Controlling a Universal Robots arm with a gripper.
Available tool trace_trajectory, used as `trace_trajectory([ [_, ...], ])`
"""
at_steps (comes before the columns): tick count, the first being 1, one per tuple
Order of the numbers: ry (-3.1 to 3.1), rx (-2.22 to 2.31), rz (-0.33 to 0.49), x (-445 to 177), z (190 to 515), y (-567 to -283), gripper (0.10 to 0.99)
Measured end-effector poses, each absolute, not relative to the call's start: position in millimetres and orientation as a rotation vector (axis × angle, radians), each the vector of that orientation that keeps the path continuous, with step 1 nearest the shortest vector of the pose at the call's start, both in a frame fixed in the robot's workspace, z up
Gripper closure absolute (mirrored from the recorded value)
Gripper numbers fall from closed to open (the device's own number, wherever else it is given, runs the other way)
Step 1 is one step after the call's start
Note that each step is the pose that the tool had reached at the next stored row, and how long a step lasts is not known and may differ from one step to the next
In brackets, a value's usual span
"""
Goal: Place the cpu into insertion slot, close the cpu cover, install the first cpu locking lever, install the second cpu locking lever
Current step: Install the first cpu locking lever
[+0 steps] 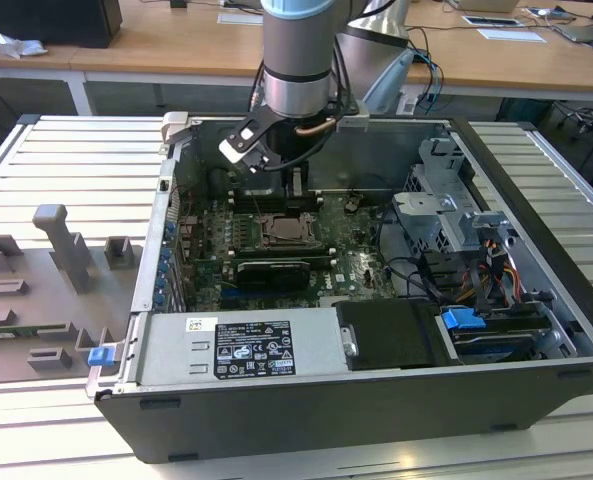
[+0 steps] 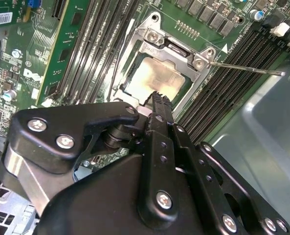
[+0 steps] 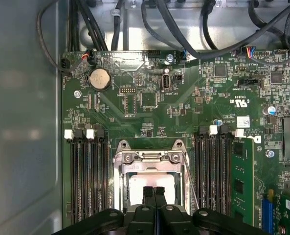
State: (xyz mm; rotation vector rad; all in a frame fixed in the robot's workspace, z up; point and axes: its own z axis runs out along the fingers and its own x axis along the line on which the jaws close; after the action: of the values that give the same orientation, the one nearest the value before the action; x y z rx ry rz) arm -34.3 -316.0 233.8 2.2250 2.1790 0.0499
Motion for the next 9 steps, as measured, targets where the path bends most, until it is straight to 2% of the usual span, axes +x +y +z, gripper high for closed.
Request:
trace_trajectory([
  [9,2.179,2.225,0.049,-34.6,238.8,-316.1,0.980],
])
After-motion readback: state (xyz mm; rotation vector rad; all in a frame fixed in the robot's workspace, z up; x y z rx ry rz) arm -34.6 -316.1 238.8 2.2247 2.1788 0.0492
